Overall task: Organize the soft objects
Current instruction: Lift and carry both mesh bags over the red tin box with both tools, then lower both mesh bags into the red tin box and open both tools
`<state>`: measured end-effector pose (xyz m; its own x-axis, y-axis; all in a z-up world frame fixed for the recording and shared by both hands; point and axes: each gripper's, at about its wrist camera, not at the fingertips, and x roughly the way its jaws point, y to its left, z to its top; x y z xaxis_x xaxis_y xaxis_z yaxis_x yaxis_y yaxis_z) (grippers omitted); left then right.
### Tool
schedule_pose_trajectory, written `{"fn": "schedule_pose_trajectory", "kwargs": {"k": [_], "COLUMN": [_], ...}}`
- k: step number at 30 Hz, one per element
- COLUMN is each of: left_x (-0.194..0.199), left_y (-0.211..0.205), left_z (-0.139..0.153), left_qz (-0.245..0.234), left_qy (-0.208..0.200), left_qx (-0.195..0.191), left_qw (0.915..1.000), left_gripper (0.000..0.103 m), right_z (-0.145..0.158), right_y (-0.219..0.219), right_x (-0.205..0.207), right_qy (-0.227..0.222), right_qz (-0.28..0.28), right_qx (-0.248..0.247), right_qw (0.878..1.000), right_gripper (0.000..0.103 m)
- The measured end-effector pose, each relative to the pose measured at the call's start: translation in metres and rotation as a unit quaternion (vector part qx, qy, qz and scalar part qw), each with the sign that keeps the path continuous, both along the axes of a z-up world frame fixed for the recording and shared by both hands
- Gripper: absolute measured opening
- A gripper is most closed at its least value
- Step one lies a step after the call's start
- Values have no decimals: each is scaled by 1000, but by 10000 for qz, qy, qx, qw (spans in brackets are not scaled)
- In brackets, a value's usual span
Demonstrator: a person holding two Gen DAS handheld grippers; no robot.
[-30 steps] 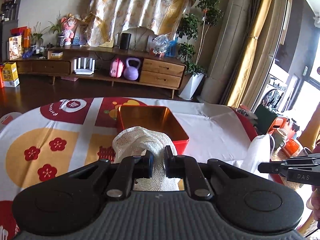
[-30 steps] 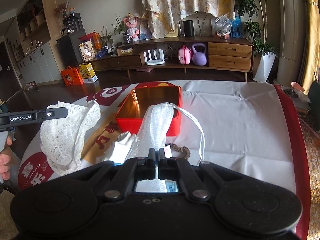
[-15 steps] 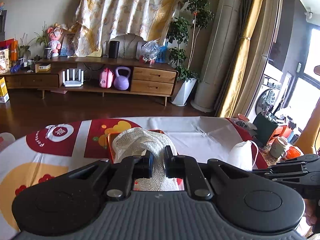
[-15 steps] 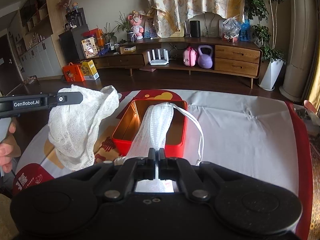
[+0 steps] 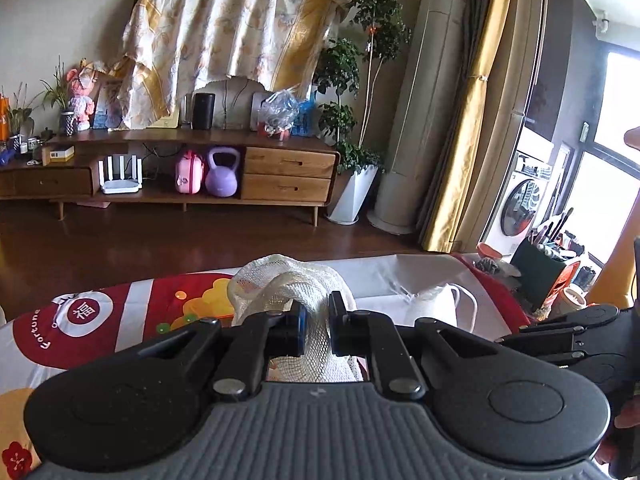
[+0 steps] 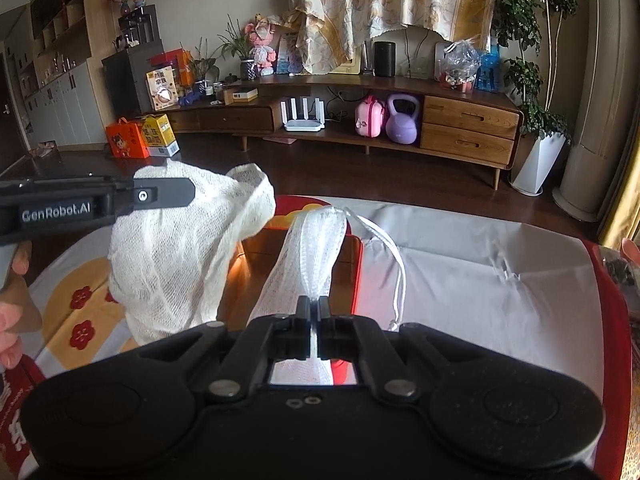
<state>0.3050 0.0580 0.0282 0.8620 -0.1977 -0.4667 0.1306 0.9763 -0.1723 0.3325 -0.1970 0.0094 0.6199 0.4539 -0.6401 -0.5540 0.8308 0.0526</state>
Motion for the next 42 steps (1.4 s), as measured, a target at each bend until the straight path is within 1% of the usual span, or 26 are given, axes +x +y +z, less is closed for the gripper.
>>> {"fn": "schedule_pose_trajectory", "kwargs": {"k": [5,11,16,18,22,26,30,35,38,42], "left_x": [25,50,65,69,76,79,82,84,87,95], "left_y": [-2,-8,-6,-3,2,6,5,3,3,3], "left_z": [-19,-43,-67,-76,-92,-108,-122,-134,-139,-146], "left_qz": [25,-27,-18,10,-34,-156,-233,-215,-251,-180], "left_qy": [-13,-62,106,174,431,768,1137,1373,1541,1845], "left_qx": [92,400,462,407,341,145,199,258,249,211], "left_qw": [10000,9992,9989,9990,9985,9968,9930,9900,9874,9824], "left_gripper": [11,11,11,11,11,11,11,11,11,11], "right_z": [-15,-35,-57,-66,-80,-87,-92,-100,-105,-107], "right_y": [16,35,49,52,58,61,65,71,72,73], "right_x": [22,44,53,52,52,54,56,60,62,63], "right_qy": [-49,19,180,234,455,630,707,718,741,736], "right_qz": [-36,2,108,210,366,523,560,543,509,491], "right_qx": [-151,-288,-394,-410,-414,-454,-523,-648,-691,-760], "right_qw": [9999,9996,9990,9987,9974,9956,9946,9938,9936,9932], "right_gripper": [2,3,3,3,3,3,3,4,8,15]}}
